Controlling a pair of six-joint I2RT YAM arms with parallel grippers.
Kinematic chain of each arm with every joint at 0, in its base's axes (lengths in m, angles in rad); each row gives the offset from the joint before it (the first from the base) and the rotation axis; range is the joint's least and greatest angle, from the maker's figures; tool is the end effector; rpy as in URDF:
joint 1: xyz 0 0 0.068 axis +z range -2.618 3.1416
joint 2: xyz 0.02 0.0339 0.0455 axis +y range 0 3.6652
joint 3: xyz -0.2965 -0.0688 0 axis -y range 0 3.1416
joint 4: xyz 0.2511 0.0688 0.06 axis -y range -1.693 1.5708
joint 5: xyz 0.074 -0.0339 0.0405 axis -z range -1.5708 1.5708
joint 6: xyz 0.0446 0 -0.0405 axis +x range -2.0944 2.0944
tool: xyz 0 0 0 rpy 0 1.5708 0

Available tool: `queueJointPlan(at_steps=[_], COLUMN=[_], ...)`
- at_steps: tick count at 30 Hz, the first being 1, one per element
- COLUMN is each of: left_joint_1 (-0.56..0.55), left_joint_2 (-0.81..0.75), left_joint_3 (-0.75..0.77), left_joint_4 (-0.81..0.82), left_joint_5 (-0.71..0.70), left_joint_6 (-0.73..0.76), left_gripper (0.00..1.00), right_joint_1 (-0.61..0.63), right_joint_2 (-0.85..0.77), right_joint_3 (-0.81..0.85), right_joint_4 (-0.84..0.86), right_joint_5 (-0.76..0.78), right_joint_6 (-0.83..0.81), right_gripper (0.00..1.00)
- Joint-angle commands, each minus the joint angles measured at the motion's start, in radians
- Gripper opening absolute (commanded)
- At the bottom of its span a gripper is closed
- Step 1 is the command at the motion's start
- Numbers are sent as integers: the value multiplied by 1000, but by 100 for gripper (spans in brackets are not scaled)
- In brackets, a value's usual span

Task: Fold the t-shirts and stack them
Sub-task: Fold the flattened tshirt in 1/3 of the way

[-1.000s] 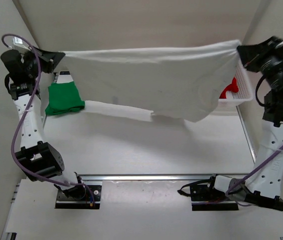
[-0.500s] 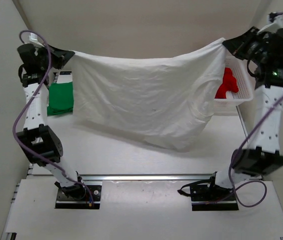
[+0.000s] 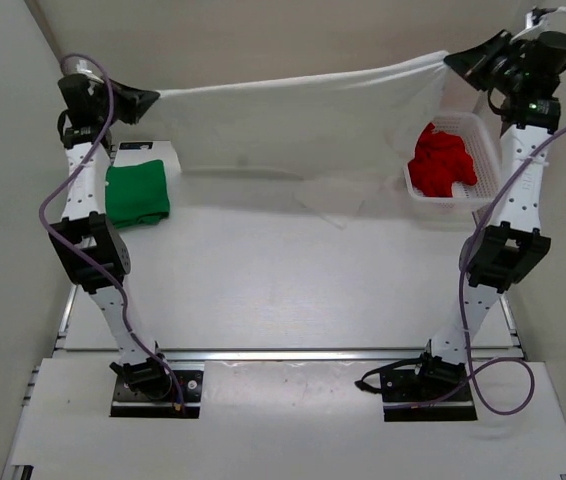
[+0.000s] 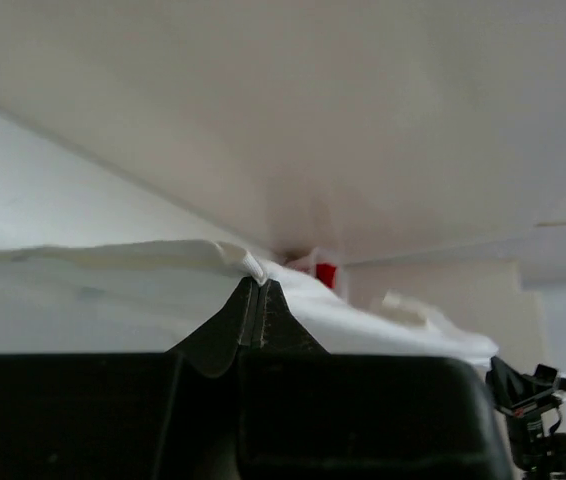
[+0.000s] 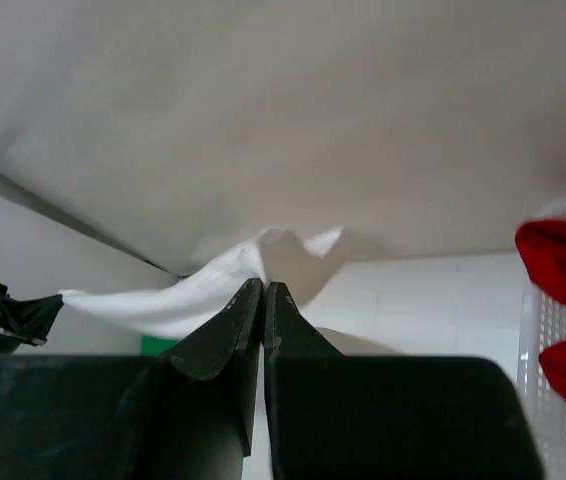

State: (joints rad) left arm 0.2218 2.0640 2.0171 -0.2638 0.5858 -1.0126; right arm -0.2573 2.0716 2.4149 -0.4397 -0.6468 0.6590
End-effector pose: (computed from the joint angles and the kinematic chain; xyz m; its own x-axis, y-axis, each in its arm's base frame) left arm 0.5125 0.0903 0.3888 -0.4380 -0.8233 -0.3609 -0.0781 0.4348 -0.8971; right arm 0.4785 -0.0981 0.5041 -0.3045 0.5854 -0.7514 -0.2411 0.7158 0.6553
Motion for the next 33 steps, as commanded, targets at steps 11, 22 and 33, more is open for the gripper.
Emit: queueJointPlan(at_steps=[11,22,33], left_joint_1=[45,80,108], left_joint_2=[-340,-409,-493], left_joint_3=[-688,-1231,-1394], left_joint_4=[523,597,359], left_joint_5=[19,2,-85], left_joint_6=[-81,103,276], left_gripper=[0,0,0], right_joint_1=[30,15,-36], right_joint_2=[-536,-587,-698], right_joint_3=[-934,-1488,-1643], right_joint_4=[416,336,98], right_joint_5=[-98,-48,38], right_joint_6=[-101,-216,-345], right_gripper=[0,0,0])
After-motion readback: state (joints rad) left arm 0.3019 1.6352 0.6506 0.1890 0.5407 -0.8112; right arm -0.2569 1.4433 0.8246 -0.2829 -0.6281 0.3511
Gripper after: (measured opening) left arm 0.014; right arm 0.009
